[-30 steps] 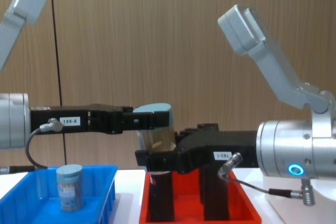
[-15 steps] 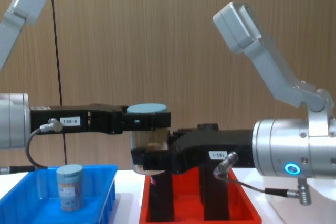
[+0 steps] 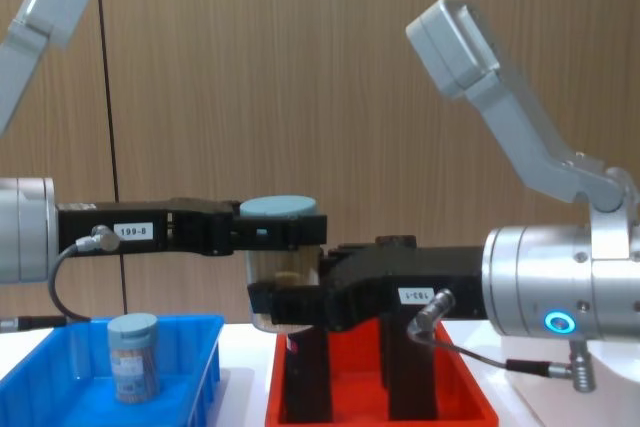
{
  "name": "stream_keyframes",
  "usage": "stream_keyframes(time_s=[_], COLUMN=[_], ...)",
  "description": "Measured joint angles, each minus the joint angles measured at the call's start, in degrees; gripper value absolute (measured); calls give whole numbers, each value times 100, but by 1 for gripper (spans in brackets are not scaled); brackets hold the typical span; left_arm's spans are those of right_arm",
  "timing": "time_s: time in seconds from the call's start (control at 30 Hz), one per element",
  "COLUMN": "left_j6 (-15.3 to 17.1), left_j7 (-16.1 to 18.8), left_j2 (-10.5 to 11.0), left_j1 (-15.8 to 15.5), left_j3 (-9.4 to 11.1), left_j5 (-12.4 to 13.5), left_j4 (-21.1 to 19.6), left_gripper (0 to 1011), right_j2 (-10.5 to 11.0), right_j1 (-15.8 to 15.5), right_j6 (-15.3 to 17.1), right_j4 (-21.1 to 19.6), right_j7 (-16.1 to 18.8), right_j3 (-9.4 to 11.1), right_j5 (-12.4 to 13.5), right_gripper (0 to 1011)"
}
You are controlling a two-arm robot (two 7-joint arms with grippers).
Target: Pick the cotton swabs from the blue box and place them into the white box.
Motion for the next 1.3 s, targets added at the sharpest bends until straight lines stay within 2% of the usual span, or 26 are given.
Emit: stream_keyframes(time_s=[0.23, 0.57, 1.3], left_j6=[0, 0, 0], left_j7=[0, 0, 0], left_j2=[0, 0, 0], left_j1=[0, 0, 0], left_j3=[0, 0, 0], left_j5=[0, 0, 0], left_j4=[0, 0, 0], left_gripper=[1004, 1004, 1004], right_j2=[73, 266, 745], right_j1=[-45, -131, -242], right_j6=[-24, -102, -324], right_j4=[-46, -59, 259], right_j7=[-93, -294, -831], right_j3=[30, 175, 659], right_j5=[29, 125, 446], right_gripper=[649, 648, 649])
